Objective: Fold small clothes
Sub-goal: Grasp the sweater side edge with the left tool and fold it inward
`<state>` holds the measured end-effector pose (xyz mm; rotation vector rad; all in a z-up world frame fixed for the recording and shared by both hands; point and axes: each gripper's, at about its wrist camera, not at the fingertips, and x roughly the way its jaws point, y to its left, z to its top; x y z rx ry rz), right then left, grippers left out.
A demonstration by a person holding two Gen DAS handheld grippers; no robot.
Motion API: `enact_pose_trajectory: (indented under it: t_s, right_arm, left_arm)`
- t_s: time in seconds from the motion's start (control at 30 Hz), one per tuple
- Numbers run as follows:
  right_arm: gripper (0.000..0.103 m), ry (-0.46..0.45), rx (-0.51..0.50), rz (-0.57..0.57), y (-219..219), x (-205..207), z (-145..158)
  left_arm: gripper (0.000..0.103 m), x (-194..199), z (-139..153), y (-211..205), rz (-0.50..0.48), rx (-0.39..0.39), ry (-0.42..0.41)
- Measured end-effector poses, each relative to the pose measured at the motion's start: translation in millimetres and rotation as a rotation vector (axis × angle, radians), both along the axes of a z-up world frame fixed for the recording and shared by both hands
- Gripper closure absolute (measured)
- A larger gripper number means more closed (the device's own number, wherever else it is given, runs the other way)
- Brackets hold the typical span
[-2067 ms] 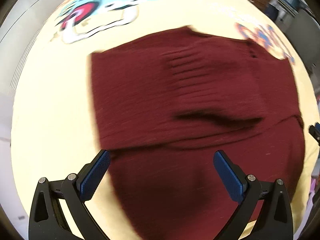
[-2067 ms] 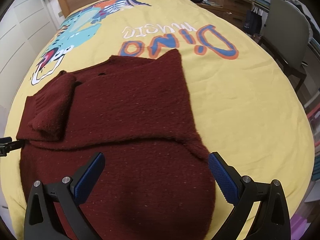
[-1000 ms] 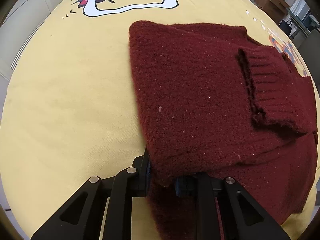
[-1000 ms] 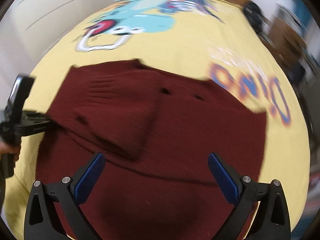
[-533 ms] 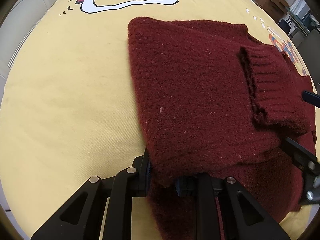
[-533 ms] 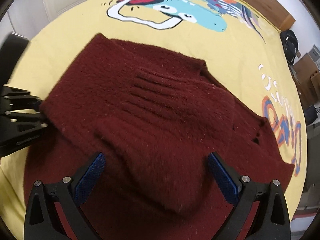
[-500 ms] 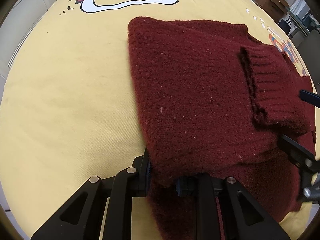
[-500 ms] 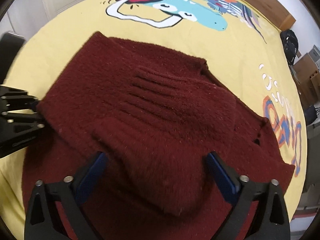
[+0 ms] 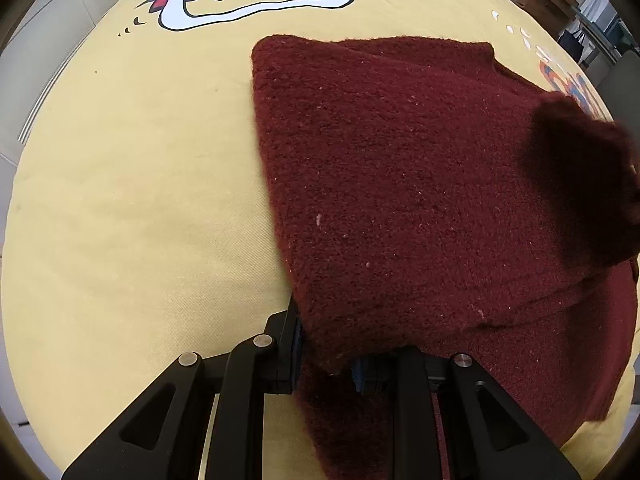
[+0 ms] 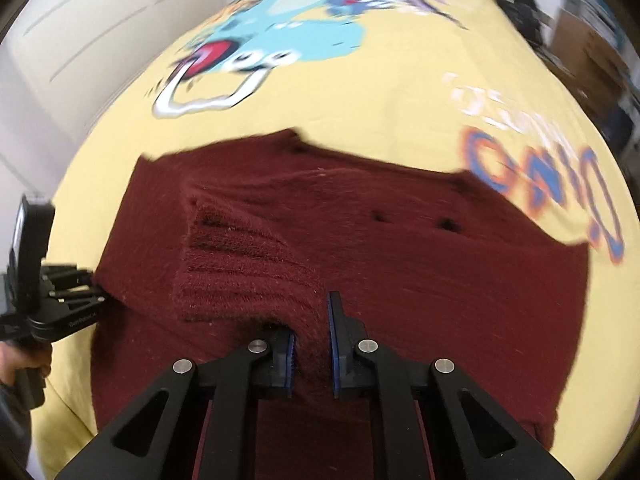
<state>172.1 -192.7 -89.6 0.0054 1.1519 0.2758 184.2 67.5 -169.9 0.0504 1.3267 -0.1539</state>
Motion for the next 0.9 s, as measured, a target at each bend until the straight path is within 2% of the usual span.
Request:
enact_pose_trajectory:
  t_s: [0.23, 0.3, 0.43, 0.7, 0.9]
  right_arm:
    - [0.093, 0.029, 0.101, -0.161, -78, -18, 5]
    - [0.093, 0.036, 0.114, -0.195, -92, -21, 0]
    - [0.093, 0.06, 0.155, -0.237, -106, -27, -13]
    - [0.094, 0.099, 0.104, -0.261, -117, -31, -42]
    - [0.092, 0.119, 0.144, -0.285, -123, -31, -51]
  left_arm:
    - [0.085, 1, 4, -2, 0.009, 0.024, 0.0]
    - [0.085, 4, 2, -17, 0.007, 0.036, 0.0]
    - [0.085, 4, 1, -26, -0.008, 0.048, -0.004]
    - [0.085, 3, 3, -26, -0.02, 0.062, -0.008]
    - [0.085, 0, -9, -37, -0.007, 0.065, -0.005]
